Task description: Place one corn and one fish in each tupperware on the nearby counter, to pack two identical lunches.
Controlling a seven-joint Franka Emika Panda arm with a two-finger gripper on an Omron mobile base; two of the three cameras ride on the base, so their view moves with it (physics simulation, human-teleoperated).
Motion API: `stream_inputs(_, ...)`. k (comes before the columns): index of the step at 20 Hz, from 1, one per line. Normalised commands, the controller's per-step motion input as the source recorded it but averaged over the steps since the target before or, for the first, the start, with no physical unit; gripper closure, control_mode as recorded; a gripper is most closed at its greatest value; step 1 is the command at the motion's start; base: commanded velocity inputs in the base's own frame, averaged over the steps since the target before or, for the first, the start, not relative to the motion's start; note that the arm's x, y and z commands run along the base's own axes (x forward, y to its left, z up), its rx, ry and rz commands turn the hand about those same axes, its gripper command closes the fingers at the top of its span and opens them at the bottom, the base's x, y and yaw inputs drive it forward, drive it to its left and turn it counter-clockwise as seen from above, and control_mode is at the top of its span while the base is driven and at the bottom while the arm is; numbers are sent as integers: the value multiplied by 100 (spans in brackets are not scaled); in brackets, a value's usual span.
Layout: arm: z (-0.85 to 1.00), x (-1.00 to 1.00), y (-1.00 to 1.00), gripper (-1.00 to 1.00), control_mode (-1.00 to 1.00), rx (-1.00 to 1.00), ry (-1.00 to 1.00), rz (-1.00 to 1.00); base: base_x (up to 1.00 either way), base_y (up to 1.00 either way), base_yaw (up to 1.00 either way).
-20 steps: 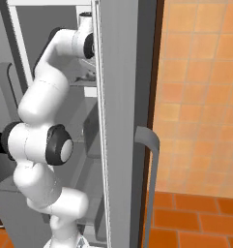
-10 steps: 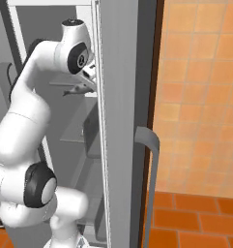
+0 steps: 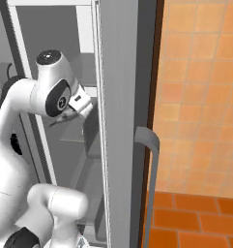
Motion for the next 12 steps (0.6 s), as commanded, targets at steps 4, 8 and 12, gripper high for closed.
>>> stream_inputs(4,-36,-98,43,100,-100,-1,-28,11,0,0,0)
stream_inputs(8,-13,-75,74,100,-100,-11,-24,10,0,0,0)
stream_inputs(12,-2,-23,20,100,100,-4,-7,3,-75,71,13)
